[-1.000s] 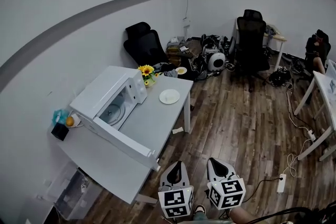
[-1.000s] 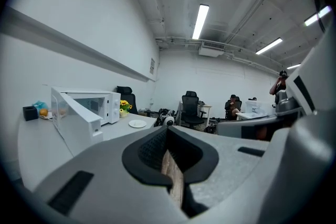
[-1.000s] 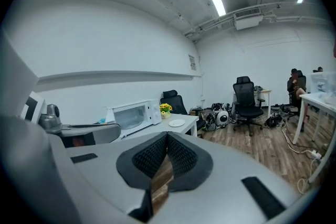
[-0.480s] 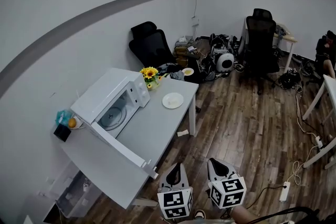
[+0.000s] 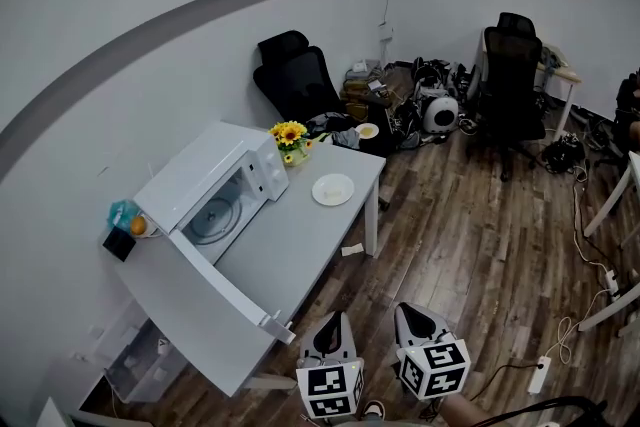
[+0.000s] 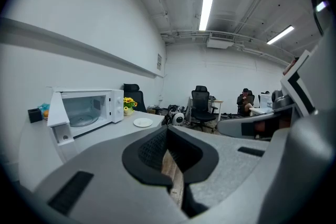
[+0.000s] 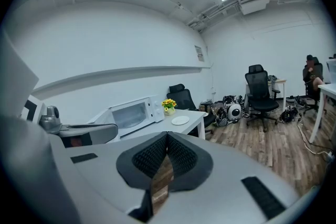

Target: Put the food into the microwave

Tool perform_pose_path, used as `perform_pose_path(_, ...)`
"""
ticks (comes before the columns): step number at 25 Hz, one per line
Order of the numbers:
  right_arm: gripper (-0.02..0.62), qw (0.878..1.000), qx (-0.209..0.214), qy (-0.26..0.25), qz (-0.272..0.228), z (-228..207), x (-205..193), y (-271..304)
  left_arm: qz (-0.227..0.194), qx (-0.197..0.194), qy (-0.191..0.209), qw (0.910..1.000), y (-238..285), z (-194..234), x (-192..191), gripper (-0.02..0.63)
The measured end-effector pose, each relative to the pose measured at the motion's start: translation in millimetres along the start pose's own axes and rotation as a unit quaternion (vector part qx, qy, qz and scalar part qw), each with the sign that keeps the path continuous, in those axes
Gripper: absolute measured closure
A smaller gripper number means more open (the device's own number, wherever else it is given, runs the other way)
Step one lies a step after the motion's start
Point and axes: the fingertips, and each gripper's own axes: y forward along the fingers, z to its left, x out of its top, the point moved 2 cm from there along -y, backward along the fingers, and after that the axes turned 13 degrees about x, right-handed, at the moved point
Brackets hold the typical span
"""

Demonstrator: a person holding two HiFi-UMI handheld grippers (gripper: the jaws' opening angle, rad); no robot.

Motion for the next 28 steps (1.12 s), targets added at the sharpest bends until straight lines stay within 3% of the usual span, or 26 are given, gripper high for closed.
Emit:
perform_pose_path(18, 0.580, 1.000, -0.004, 0.012, 0.005, -28.3, 2.0, 19.3, 0.009, 0.007, -0.003, 0.9999, 32.2, 0.6, -0.6, 0.604)
perform_pose_path(28, 0.580, 1.000, -0.002, 0.017, -0.001, -54.2, 17.3, 60.4, 0.001, 0.003, -0.002, 1.0000, 84.0, 2.0, 13.7, 0.604)
